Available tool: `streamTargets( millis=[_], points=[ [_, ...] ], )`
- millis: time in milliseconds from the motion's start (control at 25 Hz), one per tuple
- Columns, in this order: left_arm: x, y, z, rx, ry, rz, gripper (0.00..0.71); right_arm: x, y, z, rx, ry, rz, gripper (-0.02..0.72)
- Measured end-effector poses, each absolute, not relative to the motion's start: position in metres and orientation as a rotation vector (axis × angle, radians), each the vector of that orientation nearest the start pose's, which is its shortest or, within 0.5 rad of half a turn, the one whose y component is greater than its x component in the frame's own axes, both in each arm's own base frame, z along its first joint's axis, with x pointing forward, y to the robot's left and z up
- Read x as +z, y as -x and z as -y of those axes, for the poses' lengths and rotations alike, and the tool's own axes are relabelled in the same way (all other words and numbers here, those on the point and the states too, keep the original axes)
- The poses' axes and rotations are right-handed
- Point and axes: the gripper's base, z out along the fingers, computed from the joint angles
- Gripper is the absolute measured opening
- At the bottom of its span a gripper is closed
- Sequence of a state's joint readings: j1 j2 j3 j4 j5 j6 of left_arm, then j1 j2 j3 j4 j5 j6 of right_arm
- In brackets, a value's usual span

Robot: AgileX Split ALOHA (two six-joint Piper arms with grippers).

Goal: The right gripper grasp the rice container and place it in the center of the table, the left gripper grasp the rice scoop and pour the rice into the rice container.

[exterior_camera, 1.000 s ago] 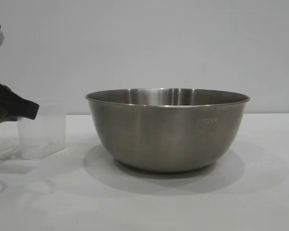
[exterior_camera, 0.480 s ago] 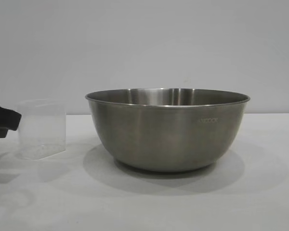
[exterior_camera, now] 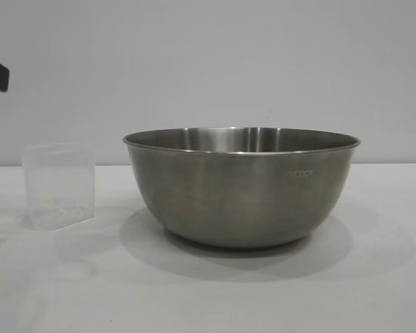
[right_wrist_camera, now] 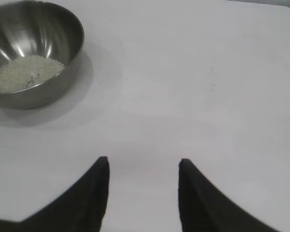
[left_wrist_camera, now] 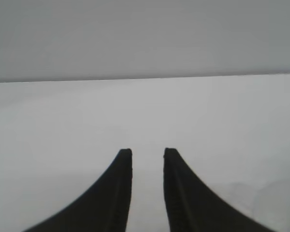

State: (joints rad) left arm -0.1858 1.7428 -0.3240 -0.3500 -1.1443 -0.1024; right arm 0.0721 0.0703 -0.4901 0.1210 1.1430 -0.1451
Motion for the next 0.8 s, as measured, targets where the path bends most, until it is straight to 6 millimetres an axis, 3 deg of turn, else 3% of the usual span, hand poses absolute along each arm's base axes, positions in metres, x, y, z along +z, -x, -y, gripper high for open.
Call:
streamTargets(
  millis=[200, 520, 800],
  points=[
    [0.136, -0.254, -0.003, -0.042, 0.354, -1.761, 0.109, 0.269, -0.002, -0.010, 0.109, 0.244, -2.188, 0.312],
    [0.133, -0.255, 0.005, -0.152, 0.164, -1.820, 0.109, 0.269, -0.001, -0.010, 0.124, 0.270, -2.186, 0.312],
    [0.133, -0.254, -0.009, -0.094, 0.101, -1.847, 0.109, 0.269, -0.001, -0.010, 0.126, 0.270, -2.186, 0.312]
  ],
)
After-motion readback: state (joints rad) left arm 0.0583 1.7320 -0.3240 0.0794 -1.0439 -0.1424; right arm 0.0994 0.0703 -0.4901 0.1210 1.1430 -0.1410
